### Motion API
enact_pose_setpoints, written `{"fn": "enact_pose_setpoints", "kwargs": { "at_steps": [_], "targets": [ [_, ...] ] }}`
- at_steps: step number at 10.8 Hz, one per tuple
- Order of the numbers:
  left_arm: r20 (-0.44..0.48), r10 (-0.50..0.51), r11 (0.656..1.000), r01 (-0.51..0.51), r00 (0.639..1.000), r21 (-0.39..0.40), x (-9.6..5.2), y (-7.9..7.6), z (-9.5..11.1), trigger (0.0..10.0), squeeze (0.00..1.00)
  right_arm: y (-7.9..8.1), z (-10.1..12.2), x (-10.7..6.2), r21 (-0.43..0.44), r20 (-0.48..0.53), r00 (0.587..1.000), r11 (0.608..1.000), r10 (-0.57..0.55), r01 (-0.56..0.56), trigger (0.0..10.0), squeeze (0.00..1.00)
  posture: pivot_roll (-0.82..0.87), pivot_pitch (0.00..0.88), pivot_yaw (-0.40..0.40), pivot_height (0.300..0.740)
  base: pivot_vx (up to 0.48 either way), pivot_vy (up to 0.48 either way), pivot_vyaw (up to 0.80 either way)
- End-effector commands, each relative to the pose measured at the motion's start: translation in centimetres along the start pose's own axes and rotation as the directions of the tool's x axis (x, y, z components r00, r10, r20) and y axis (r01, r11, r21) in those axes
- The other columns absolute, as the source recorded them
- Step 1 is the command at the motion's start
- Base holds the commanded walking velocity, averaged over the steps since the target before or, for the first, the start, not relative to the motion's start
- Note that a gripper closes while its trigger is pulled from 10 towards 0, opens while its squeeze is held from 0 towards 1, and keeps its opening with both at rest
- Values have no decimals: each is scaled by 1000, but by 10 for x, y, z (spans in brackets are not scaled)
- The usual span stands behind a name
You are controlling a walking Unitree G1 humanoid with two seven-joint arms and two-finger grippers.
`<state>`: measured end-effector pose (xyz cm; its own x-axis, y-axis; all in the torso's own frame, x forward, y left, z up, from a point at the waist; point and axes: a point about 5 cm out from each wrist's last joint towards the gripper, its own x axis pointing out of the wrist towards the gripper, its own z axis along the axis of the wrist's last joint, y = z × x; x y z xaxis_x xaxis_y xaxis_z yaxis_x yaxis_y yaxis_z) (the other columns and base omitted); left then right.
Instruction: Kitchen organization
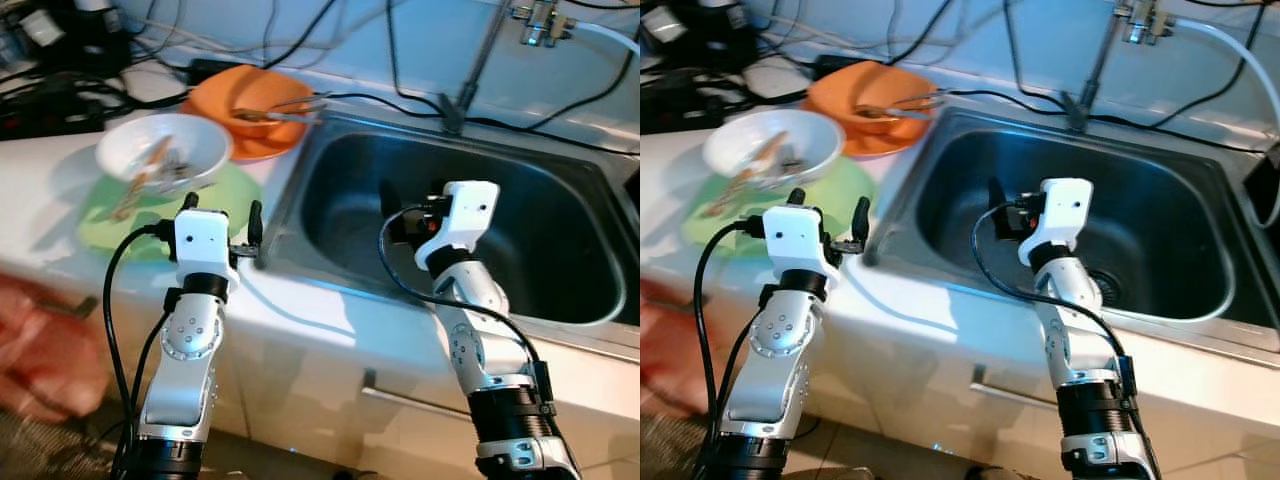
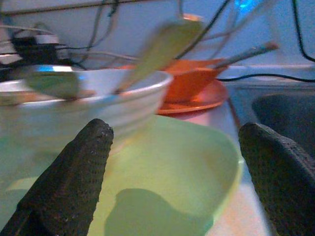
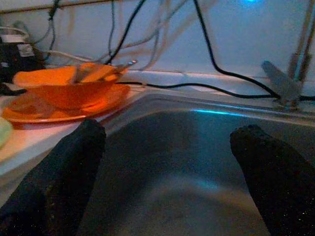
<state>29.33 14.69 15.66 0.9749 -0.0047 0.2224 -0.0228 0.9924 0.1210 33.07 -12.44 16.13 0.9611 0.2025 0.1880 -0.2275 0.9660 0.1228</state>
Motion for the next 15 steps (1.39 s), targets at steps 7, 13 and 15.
{"fn": "enact_pose_setpoints", "kwargs": {
  "at_steps": [7,13,15],
  "targets": [
    [13,12,995,-14,1000,100,-11,3,-7,10000,0,-1,-2,-1,15,-8,1000,1000,5,-5,10000,0,72,83,-67,740,0,0,0],
    [63,-64,969,47,996,244,-6,-5,-2,10000,0,0,-3,-1,17,-12,1000,1000,11,-11,10000,0,75,82,-69,740,0,0,0],
    [89,-64,957,36,994,287,-5,-5,1,10000,0,0,-3,-1,17,-12,1000,1000,12,-12,10000,0,75,81,-71,740,0,0,0]
  ]
}}
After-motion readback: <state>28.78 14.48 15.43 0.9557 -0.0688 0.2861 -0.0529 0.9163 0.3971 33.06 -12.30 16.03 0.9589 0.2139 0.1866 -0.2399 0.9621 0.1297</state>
